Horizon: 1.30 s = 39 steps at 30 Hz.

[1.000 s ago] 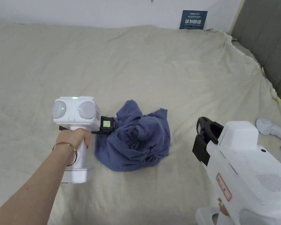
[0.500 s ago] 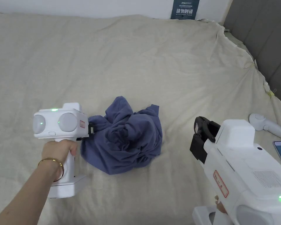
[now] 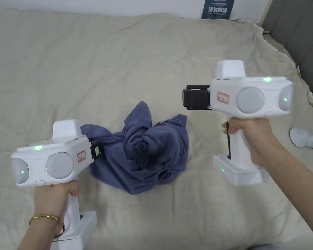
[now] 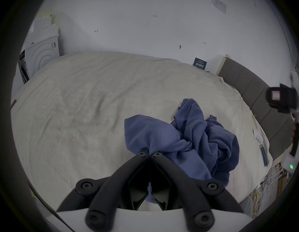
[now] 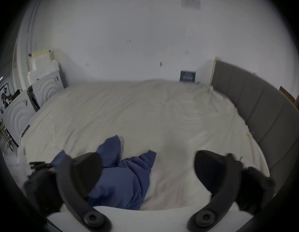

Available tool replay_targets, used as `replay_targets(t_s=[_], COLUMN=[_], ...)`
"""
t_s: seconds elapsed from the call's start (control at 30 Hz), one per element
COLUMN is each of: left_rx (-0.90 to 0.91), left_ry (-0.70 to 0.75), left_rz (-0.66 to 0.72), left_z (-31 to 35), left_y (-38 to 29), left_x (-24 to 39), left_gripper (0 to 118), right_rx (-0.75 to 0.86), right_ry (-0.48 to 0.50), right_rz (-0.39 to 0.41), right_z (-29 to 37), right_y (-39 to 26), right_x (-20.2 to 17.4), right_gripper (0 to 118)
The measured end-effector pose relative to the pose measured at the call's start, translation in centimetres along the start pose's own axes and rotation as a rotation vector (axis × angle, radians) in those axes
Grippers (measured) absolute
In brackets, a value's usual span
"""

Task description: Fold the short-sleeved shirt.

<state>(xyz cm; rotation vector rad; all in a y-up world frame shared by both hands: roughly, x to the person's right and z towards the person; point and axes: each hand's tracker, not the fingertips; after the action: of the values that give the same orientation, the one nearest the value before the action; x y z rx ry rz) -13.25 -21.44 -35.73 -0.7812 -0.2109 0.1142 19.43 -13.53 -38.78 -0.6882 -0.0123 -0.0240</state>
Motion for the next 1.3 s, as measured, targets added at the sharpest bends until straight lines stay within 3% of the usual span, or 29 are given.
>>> replay_targets(t_s=[0.17,0.3,0.5,0.6,0.67,0.93,1.1,1.3], left_rx=[-0.004,-0.004,-0.019,-0.022,-0.026,-0.030,0.013,0.122], left_ry=[-0.007,-0.017,-0.023,-0.019,-0.017,-0.040,-0.082,-0.054], left_rz=[0.013,0.021,0.042,0.040,0.050,0.083,0.168,0.163], left_z=[-0.2,-0.3,-0.9,-1.1,-1.3,-1.5,0.7,5.2], left_y=[-0.4,-0.6,-0.6,-0.7,-0.8,-0.7,0.8,3.9], left_x=[-0.5,-0.6,-1.2,-1.3,-1.5,-2.2,-3.3,-5.0], left_gripper=[0,0,0,0,0,0,0,0], right_rx=[-0.188,-0.368,-0.467,-0.479,-0.471,-0.360,-0.221,-0.076], right_ry=[-0.099,-0.093,-0.120,-0.113,-0.126,-0.036,0.051,0.042], right_rz=[-0.071,-0.157,-0.209,-0.206,-0.229,-0.181,-0.177,-0.178], right_z=[-8.6,-14.8,-19.3,-19.7,-19.3,-13.8,-5.5,5.2], right_y=[1.3,0.7,-1.3,-2.1,-2.4,0.1,2.1,3.5], right_x=[0.4,0.6,0.4,0.2,0.2,1.1,4.1,8.9], right_gripper=[114,109,69,35,6,5,5,5])
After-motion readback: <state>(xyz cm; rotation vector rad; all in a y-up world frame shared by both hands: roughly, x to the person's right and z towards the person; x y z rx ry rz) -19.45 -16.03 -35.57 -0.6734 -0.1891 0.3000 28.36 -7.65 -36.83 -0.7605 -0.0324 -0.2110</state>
